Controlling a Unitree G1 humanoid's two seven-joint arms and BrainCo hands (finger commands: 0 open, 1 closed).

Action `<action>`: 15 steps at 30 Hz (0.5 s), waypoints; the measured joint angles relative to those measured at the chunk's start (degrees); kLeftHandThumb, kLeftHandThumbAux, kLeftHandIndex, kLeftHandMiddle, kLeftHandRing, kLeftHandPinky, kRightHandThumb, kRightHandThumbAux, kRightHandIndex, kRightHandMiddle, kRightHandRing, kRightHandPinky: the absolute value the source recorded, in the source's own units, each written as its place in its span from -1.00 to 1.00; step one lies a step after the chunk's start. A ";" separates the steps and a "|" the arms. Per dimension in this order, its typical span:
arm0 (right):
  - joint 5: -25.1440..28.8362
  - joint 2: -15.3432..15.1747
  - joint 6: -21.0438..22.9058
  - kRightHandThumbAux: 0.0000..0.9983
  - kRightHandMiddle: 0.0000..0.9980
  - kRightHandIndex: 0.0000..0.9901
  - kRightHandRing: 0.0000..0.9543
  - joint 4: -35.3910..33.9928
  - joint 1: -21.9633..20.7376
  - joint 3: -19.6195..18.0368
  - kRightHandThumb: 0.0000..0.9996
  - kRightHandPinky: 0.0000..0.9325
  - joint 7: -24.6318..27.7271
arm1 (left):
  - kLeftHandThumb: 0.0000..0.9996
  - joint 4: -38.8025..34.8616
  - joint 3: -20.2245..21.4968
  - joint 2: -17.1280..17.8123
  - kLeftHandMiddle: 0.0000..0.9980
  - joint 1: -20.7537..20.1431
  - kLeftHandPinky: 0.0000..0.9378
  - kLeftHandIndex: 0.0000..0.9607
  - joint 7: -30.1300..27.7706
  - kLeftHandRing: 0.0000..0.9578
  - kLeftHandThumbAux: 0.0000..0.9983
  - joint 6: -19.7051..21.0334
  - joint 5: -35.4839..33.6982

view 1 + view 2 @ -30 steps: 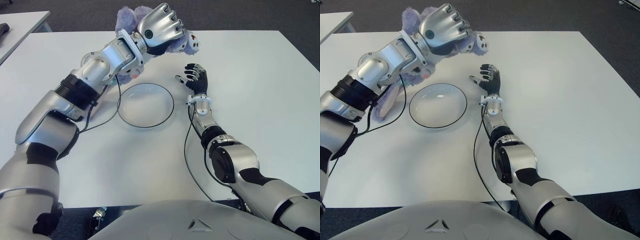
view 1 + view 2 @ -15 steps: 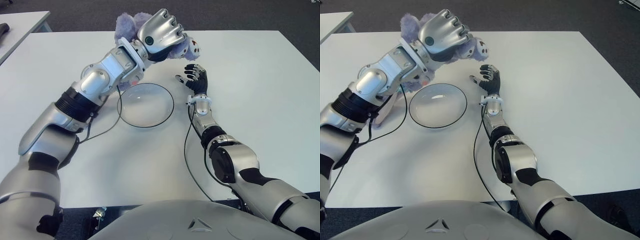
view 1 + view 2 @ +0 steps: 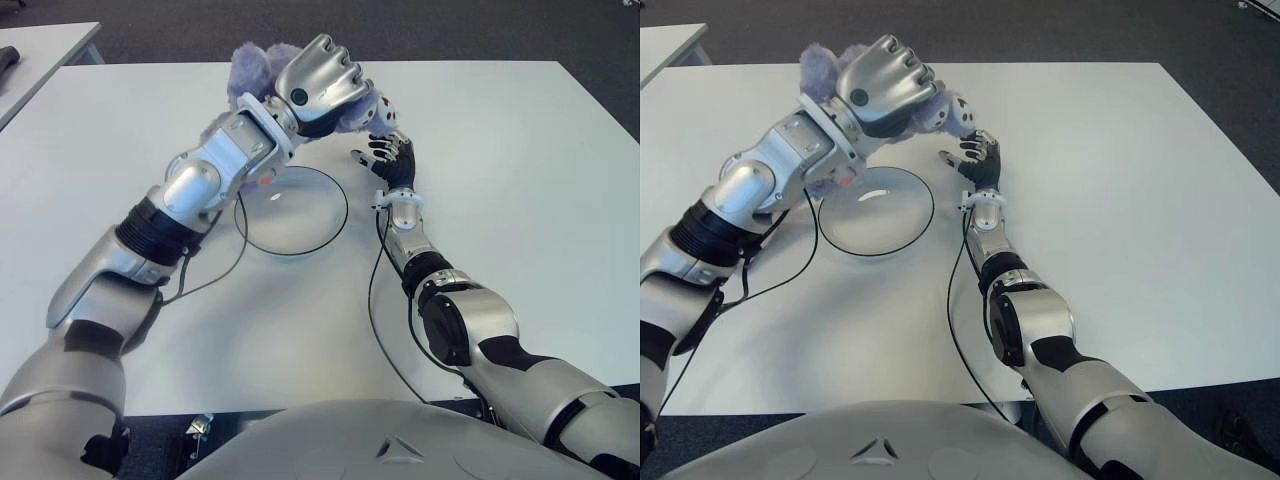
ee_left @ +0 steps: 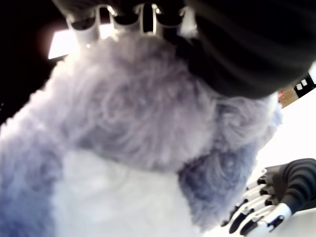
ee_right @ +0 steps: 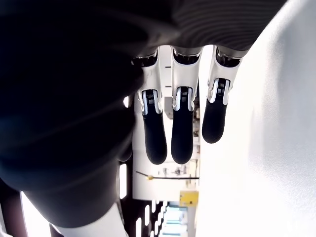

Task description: Put the doll into the plate.

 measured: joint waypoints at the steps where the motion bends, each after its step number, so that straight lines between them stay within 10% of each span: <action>1: -0.04 0.00 0.00 0.89 -0.28 -0.29 -0.29 0.00 0.00 0.00 -0.84 -0.35 0.00 | 0.70 -0.44 0.18 -0.28 0.14 0.39 0.59 -0.16 -0.28 0.54 0.33 0.41 0.05; 15: -0.40 0.00 0.02 0.84 -0.26 -0.24 -0.31 0.00 -0.01 0.10 -0.88 -0.41 -0.66 | 0.70 -4.99 1.23 -5.24 -0.01 3.89 0.58 -0.17 -3.05 0.42 0.34 3.64 0.32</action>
